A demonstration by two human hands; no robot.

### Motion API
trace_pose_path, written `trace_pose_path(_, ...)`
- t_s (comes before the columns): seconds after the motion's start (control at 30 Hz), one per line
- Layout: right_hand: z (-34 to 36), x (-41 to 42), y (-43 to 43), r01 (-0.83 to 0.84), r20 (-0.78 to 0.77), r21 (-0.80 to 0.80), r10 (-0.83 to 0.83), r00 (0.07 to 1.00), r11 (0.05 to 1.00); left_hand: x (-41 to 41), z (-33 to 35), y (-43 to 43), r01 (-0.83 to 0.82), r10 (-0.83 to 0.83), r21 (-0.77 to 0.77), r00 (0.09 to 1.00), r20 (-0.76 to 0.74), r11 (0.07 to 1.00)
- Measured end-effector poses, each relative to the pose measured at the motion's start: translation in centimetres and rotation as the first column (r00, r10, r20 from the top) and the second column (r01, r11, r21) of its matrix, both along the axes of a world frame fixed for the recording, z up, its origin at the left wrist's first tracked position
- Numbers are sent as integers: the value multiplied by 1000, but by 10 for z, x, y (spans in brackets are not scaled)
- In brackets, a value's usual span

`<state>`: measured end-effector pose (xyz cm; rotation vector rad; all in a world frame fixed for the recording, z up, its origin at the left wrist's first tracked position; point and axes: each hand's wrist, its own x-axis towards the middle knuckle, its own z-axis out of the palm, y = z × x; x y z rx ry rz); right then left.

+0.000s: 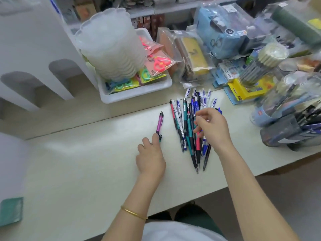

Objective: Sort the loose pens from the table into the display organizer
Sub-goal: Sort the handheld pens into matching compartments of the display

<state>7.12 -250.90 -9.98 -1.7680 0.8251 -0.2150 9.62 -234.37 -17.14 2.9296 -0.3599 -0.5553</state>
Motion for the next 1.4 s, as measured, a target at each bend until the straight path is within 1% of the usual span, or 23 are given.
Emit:
trace_pose_path(0.03,0,0,-2,4,3,-1,-4,1000,1000,1,0,1,22,-23,9,1000,14,1000)
trace_pose_path(0.07,0,8,-7,-30,-5,10,30,1000,1000,5,-2,0,1,-1,19,1000,23,1000)
trace_pose_path(0.13,0,10,-9,-48,-14,11,48,999,999,7,-4,0,-6,11,-57,995,97,998)
trace_pose_path(0.2,0,18,-14,-80,-18,11,80,997,997,11,-6,-2,-37,51,-117,992,114,992)
trace_pose_path(0.3,-1,29,-18,-142,-30,23,142,989,990,13,0,-8,-101,105,-152,994,20,983)
trace_pose_path(0.43,-4,40,-18,-227,-38,18,228,973,974,18,-1,-6,-96,101,-64,992,70,993)
trace_pose_path(0.57,-4,46,-19,-255,-33,37,256,966,966,18,0,-2,-64,60,40,994,87,997)
trace_pose_path(0.63,-5,49,-20,-266,-29,40,267,963,963,17,-2,2,-32,20,108,993,116,994)
trace_pose_path(0.73,-4,53,-24,-259,-22,57,261,965,964,20,1,9,76,-109,196,981,162,978)
trace_pose_path(0.87,-3,55,-32,-249,-32,43,250,968,968,27,9,15,114,-108,171,993,-45,979)
trace_pose_path(1.0,-3,57,-37,-241,-33,37,242,970,970,44,32,12,189,-159,181,973,-166,965)
trace_pose_path(1.13,-2,61,-38,-245,-32,26,246,969,969,55,54,1,300,-213,257,924,-317,919)
trace_pose_path(1.2,-1,63,-38,-248,-31,24,249,968,969,61,58,-6,334,-200,324,902,-382,885)
trace_pose_path(1.27,-1,64,-38,-246,-29,30,247,969,969,69,62,-10,325,-154,375,894,-420,868)
trace_pose_path(1.33,-2,64,-40,-241,-29,29,242,970,970,74,65,-8,282,-95,398,898,-429,873)
trace_pose_path(1.4,-4,64,-42,-233,-29,27,234,972,972,77,65,-7,194,-46,351,920,-390,916)
